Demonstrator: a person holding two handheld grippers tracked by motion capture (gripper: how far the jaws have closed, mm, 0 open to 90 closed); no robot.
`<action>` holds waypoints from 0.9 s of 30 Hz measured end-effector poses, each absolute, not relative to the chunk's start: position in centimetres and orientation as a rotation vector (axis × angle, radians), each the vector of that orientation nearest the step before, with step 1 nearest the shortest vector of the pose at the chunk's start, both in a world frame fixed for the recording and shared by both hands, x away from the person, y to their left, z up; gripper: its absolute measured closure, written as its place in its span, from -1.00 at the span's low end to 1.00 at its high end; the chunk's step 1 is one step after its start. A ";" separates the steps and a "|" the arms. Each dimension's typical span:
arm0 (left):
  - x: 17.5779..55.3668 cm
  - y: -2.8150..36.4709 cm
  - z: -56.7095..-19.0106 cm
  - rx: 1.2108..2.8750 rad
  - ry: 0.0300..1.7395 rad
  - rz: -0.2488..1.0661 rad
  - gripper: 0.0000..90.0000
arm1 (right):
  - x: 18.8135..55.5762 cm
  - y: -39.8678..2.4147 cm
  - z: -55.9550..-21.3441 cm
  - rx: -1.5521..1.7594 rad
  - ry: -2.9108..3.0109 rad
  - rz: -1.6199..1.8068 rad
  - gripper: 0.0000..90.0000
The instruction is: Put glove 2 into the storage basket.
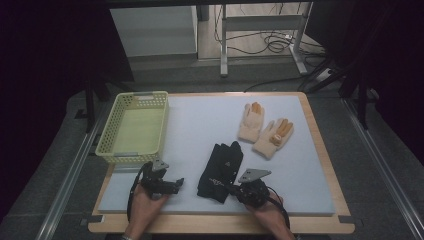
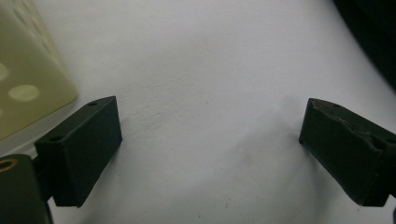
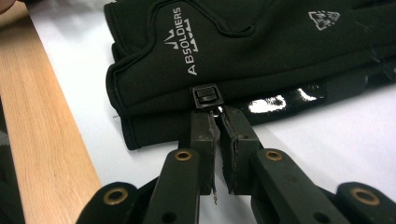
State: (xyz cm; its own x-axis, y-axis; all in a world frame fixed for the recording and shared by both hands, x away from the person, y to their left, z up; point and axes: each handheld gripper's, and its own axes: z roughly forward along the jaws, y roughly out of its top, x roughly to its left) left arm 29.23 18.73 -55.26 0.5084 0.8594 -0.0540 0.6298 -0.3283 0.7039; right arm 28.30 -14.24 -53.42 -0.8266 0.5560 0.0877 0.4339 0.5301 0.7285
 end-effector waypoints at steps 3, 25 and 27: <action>29.2 18.7 -55.3 2.073 1.213 0.435 -0.87 | 28.5 -13.7 -53.5 0.852 2.607 1.180 0.84; 29.2 18.7 -55.3 2.073 1.213 0.433 -0.87 | 29.3 -13.5 -52.4 0.841 2.558 1.157 0.68; 29.2 18.7 -55.3 2.074 1.213 0.433 -0.87 | 29.6 -14.3 -52.2 0.856 2.542 1.147 0.63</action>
State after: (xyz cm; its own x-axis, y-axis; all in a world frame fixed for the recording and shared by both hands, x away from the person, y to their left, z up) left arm 29.23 18.73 -55.25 0.5086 0.8593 -0.0545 0.6308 -0.3288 0.7028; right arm 29.55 -14.25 -52.19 -0.8050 0.5922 0.0340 0.4175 0.5249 0.7417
